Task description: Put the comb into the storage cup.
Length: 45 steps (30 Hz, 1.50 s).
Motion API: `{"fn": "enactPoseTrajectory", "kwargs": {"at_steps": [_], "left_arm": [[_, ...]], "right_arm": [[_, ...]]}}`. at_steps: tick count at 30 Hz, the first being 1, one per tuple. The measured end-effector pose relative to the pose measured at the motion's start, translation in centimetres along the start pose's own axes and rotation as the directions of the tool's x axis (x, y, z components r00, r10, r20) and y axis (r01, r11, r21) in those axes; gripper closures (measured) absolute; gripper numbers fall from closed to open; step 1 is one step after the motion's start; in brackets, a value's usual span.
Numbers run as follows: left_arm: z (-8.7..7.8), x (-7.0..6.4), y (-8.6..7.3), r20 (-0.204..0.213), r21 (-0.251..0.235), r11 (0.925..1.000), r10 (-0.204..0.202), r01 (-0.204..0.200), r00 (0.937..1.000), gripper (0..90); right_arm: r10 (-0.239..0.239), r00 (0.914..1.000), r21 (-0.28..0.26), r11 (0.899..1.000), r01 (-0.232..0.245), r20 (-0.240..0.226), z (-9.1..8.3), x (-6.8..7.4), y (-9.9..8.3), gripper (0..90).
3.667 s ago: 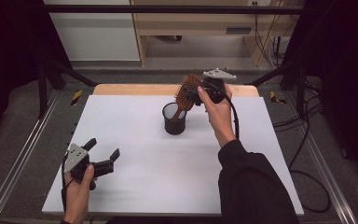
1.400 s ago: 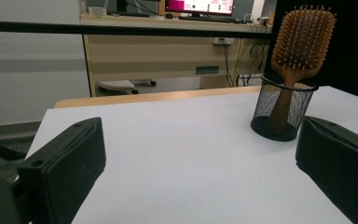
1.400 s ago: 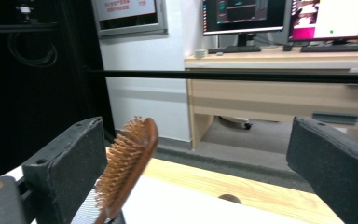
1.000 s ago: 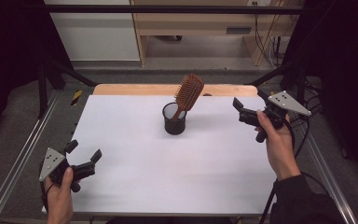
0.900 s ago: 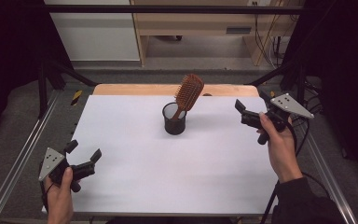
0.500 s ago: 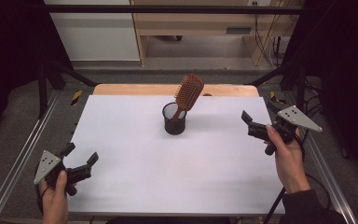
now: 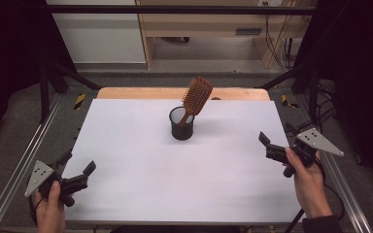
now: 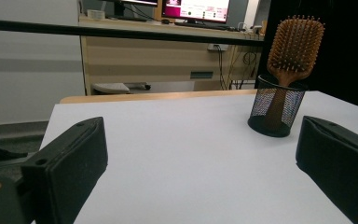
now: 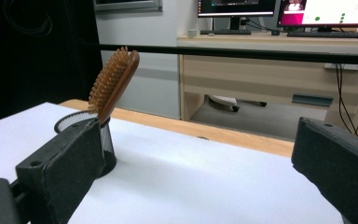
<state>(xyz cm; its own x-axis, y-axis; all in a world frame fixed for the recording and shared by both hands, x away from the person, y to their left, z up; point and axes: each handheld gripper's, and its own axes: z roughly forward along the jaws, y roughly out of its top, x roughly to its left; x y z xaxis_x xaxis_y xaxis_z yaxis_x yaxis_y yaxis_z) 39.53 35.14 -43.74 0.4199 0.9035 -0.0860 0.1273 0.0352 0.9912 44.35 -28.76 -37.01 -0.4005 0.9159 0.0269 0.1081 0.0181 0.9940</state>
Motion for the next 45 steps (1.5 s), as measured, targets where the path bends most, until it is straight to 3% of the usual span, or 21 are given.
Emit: {"fn": "enactPoseTrajectory", "kwargs": {"at_steps": [6,16,26,45], "left_arm": [[0.2,-0.4,0.2,0.002,-0.015,0.999,0.043,-0.043,0.9991,2.6],[0.4,-1.0,0.0,0.023,-0.014,0.9983,0.057,-0.057,0.9981,2.6],[0.4,-1.1,0.0,0.033,-0.025,0.9985,0.05,-0.049,0.9982,2.6],[0.8,-2.1,0.0,0.062,-0.027,0.9967,0.078,-0.076,0.9951,2.6]], "right_arm": [[-0.001,1.0,0.01,1.0,0.001,0.005,-0.8,0.0,-1.5,2.4],[0.012,0.9999,0.028,1.0,-0.012,0.01,-1.9,0.0,-4.0,2.6],[0.013,0.9998,0.048,0.999,-0.012,-0.016,-1.7,1.0,-6.1,2.6],[0.011,0.9968,0.092,0.996,-0.003,-0.08,-1.1,2.5,-8.2,2.8]]}}
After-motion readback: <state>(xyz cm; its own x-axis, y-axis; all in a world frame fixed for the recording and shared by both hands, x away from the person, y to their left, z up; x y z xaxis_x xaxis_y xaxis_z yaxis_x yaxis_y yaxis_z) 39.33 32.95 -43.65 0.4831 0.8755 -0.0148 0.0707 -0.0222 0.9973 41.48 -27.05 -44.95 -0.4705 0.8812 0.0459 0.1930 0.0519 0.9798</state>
